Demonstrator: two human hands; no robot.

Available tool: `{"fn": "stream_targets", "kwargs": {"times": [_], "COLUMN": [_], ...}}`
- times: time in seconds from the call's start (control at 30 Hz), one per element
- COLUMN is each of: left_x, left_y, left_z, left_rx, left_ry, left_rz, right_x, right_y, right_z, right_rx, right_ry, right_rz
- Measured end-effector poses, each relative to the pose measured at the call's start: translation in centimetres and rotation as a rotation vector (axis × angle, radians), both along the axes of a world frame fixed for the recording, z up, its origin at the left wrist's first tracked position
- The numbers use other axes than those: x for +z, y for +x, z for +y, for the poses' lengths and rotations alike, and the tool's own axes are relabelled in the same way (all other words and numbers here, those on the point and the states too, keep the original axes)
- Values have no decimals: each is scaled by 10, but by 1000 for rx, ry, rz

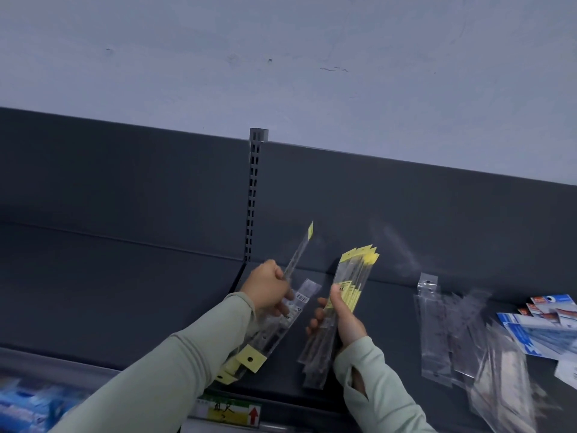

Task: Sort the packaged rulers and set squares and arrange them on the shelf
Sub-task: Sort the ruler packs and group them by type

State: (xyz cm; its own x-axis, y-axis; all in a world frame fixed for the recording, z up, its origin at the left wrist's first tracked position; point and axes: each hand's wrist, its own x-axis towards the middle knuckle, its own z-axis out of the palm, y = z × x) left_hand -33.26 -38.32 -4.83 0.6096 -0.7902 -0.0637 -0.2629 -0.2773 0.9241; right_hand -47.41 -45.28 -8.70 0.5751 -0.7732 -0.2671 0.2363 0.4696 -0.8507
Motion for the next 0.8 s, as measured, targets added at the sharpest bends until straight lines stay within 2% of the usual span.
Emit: {"fn": "stream_targets", "kwargs": {"times": [0.13,0.2,0.37,0.47,0.5,0.57,0.63,0.73,0.8], "left_x": [5,4,2,3,5,6,1,-11,-19], "left_y": [-14,-20,-34,-38,-38,-30,-14,6,10], "left_z": [-5,-8,-11,-10,-9,-10,-9,-2,1], "left_rx": [-214,-254,-219,-218,-207,-148,-110,-191,-213], "left_ry": [24,-79,-192,-109,-94,-60,90,486,606], "left_rz": [264,378,150,-200,-262,-269,-355,-631,-644], "right_x": [-1,-3,-2,0,-1,0,0,-1,1], "right_y": [3,5,4,2,2,2,1,-1,-1], "right_z": [3,2,2,4,3,3,2,-1,0], "right_rx": [35,40,67,86,81,70,59,21,33], "right_ry": [-86,-114,-91,-1,29,90,125,122,121], "right_rz": [17,32,12,-69,-83,-105,-112,-49,-49]}}
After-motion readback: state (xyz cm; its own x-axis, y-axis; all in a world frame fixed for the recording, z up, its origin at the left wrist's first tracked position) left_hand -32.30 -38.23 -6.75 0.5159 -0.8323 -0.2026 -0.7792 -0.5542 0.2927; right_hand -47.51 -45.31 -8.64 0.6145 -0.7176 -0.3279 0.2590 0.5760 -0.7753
